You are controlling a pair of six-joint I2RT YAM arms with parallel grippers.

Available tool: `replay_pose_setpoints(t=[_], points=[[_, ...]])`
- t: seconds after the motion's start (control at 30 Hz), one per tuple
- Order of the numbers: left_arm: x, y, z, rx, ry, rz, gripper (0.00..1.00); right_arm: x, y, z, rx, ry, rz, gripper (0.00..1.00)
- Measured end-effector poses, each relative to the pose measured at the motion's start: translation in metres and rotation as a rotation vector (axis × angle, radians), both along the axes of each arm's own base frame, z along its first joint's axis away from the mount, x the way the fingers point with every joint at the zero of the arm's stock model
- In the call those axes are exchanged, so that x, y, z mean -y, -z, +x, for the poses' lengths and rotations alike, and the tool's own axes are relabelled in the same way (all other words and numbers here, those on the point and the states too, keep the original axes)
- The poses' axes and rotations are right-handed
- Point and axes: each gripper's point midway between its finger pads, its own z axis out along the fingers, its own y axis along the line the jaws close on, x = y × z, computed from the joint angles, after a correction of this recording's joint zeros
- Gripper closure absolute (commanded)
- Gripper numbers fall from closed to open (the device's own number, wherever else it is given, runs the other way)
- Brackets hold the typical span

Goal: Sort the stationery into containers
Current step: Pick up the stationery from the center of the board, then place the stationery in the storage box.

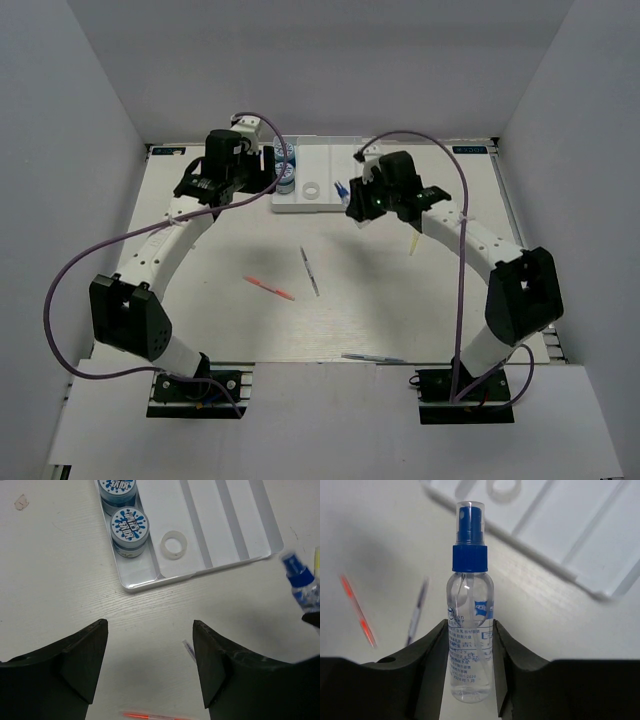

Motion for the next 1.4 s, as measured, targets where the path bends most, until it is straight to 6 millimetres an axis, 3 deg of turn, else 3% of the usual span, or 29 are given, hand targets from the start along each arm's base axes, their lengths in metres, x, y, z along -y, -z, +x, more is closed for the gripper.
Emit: replay_pose_setpoints(t=[0.13, 0.23, 0.4, 0.6, 0.73, 0.77, 0.87, 1.1, 1.13, 1.2, 1.27, 1.4], points=[[-0.003, 0.003, 0.004, -0.007, -0.026, 0.003, 0.12, -0.022, -0.035, 0.047, 0.067, 0.101, 0.104, 1.0], [-0.008, 0.005, 0.007, -0.008, -0.057, 0.013, 0.08, -0.037, -0.033, 0.086, 0.072, 0.174, 0.128, 1.0], [-0.012, 0.008, 0.008, -0.005, -0.088, 0.021, 0.08, -0.055, 0.001, 0.144, 0.073, 0.272, 0.119, 1.0], [-0.017, 0.021, 0.005, -0.032, -0.099, 0.042, 0.08, -0.05, 0.05, 0.174, 0.075, 0.362, 0.053, 1.0], [-0.017, 0.018, 0.004, -0.023, -0.098, 0.038, 0.08, -0.044, 0.064, 0.18, 0.074, 0.397, 0.025, 1.0], [-0.017, 0.017, 0.004, -0.021, -0.098, 0.037, 0.08, -0.043, 0.066, 0.182, 0.077, 0.407, 0.022, 0.7], [-0.017, 0.018, 0.002, -0.023, -0.099, 0.038, 0.07, -0.042, 0.064, 0.187, 0.089, 0.432, 0.032, 0.39], [-0.022, 0.019, 0.003, -0.033, -0.106, 0.025, 0.06, -0.044, 0.056, 0.192, 0.116, 0.422, 0.059, 0.35], [-0.023, 0.019, 0.003, -0.035, -0.108, 0.022, 0.06, -0.044, 0.055, 0.19, 0.118, 0.411, 0.054, 0.37], [-0.028, 0.019, 0.004, -0.041, -0.117, 0.019, 0.08, -0.046, 0.049, 0.183, 0.122, 0.361, 0.044, 0.52], [-0.031, 0.021, 0.003, -0.054, -0.105, 0.02, 0.12, -0.049, 0.037, 0.163, 0.11, 0.261, 0.041, 0.59], [-0.029, 0.027, -0.014, -0.076, 0.071, 0.056, 0.18, -0.048, -0.007, 0.099, 0.091, 0.081, 0.061, 0.58]])
